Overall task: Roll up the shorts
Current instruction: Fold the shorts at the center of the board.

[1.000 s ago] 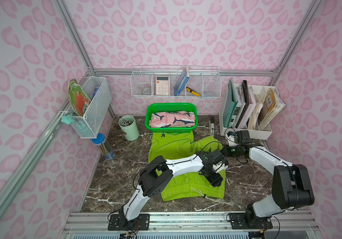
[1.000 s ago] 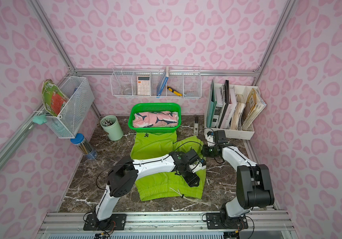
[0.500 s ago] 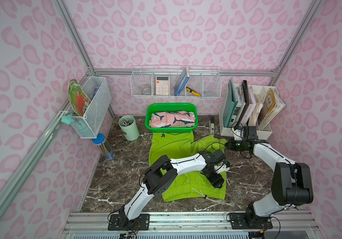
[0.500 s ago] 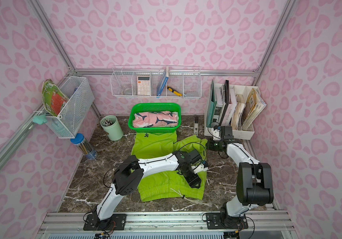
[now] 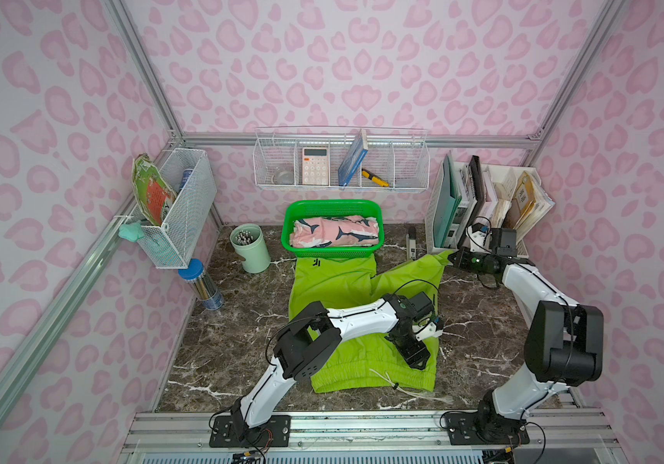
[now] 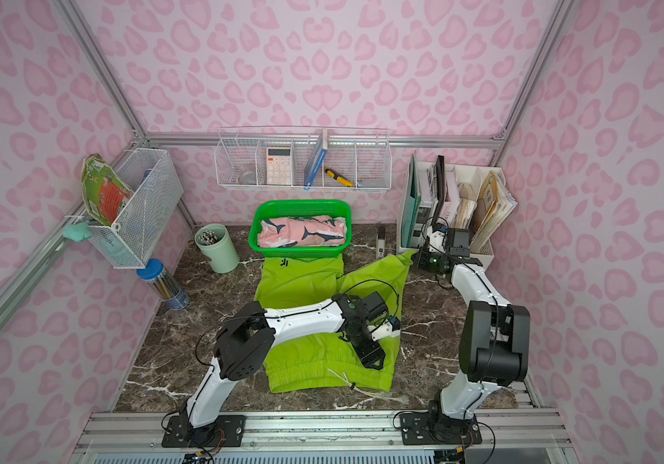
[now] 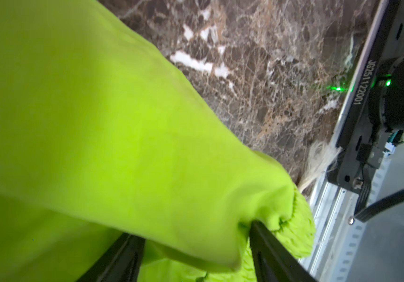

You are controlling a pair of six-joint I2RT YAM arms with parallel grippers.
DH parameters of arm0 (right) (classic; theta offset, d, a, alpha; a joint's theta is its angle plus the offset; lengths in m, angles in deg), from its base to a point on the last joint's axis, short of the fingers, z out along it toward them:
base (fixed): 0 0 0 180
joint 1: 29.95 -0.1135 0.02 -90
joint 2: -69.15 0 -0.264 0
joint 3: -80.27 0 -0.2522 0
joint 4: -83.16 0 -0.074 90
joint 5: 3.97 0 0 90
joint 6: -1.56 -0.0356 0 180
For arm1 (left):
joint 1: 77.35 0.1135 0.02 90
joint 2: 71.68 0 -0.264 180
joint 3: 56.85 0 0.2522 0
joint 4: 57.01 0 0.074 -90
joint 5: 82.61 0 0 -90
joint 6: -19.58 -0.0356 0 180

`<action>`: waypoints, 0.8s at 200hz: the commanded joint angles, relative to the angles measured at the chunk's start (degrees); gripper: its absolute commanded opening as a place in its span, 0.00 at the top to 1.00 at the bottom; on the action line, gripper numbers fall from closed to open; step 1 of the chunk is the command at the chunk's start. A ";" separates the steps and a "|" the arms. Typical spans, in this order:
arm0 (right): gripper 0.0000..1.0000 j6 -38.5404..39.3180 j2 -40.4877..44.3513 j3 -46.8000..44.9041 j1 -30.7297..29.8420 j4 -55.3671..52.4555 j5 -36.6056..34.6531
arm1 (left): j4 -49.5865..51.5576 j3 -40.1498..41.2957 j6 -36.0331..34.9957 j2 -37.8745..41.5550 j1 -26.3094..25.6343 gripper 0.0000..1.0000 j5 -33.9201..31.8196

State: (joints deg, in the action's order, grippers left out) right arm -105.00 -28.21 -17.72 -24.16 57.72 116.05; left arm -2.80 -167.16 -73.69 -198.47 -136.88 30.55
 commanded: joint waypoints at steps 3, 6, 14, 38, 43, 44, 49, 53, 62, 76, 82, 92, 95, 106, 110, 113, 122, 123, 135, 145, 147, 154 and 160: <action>0.95 -0.32 -0.85 0.97 0.20 1.46 2.95 | 10.31 1.78 -0.21 1.27 0.22 0.19 -4.24; 0.89 -0.25 -0.84 0.84 0.20 1.55 3.16 | 9.81 1.92 -0.17 1.80 0.26 0.18 -4.32; 0.71 -0.15 -0.29 0.18 0.20 2.01 3.48 | 8.74 2.19 0.12 3.10 0.33 0.16 -4.35; 0.37 1.04 3.15 -3.21 0.20 4.08 2.92 | 5.59 1.53 1.19 6.29 0.27 0.10 -4.09; 0.34 1.51 3.95 -3.74 0.12 4.20 2.71 | 5.18 1.17 1.33 6.70 0.21 0.09 -4.08; 0.33 1.61 4.16 -3.87 0.11 4.16 2.65 | 5.18 1.14 1.37 6.80 0.25 0.09 -4.08; 0.32 2.05 4.85 -4.21 0.11 3.94 2.27 | 5.00 0.63 1.46 7.26 0.21 0.08 -3.93; 0.30 2.41 5.36 -4.49 0.11 3.61 1.92 | 4.80 0.23 1.51 7.48 0.18 0.03 -3.76; 0.26 3.05 6.44 -5.08 0.03 3.01 0.71 | 4.64 -0.50 1.51 8.01 0.07 0.01 -3.52; 0.23 3.82 7.26 -5.69 -0.27 1.76 -1.02 | 4.79 -1.77 1.05 8.31 -0.47 0.01 -3.00; 0.22 4.15 7.06 -5.74 -0.43 0.97 -1.75 | 5.03 -2.16 0.84 8.15 -0.65 0.01 -2.74; 0.22 4.59 6.47 -5.67 -0.67 -0.24 -2.91 | 5.39 -2.88 0.47 7.75 -1.31 0.01 -2.30; 0.22 4.67 6.25 -5.60 -0.76 -0.57 -3.25 | 5.54 -3.10 0.31 7.60 -1.54 0.01 -2.25; 0.22 4.54 5.51 -5.81 -0.86 -1.60 -4.36 | 6.19 -3.67 -0.26 6.81 -2.46 0.01 -2.48; 0.22 4.44 5.21 -6.04 -0.91 -1.82 -4.57 | 6.61 -3.89 -0.52 6.48 -2.79 0.01 -2.85; 0.22 4.31 5.10 -6.16 -0.94 -1.93 -4.66 | 6.79 -4.05 -0.70 6.21 -3.05 0.01 -3.11; 0.22 4.02 4.87 -6.98 -0.95 -1.85 -4.71 | 7.39 -4.28 -1.11 5.49 -3.95 0.01 -4.00; 0.22 3.96 4.84 -7.07 -0.95 -1.85 -4.75 | 7.42 -4.31 -1.16 5.45 -4.03 0.01 -4.08; 0.22 3.49 4.57 -8.46 -0.99 -1.58 -5.20 | 7.72 -4.41 -1.44 4.57 -4.79 0.01 -4.69; 0.22 3.08 4.33 -9.64 -0.91 -1.23 -6.00 | 7.73 -4.54 -1.56 4.02 -5.15 0.01 -4.78; 0.22 3.04 4.34 -9.89 -0.94 -1.10 -6.26 | 7.72 -4.59 -1.61 3.87 -5.22 0.01 -4.85; 0.22 2.77 4.08 -10.55 -0.94 -0.77 -7.02 | 7.62 -4.80 -1.65 3.43 -5.39 0.01 -5.32; 0.22 2.56 3.84 -10.99 -0.97 -0.56 -7.56 | 7.90 -5.04 -1.82 2.97 -5.34 0.01 -5.69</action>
State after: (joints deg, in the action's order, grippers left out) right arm -101.72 -23.84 -27.25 -25.06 57.19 111.48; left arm 3.49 -171.27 -74.08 -194.34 -142.10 26.37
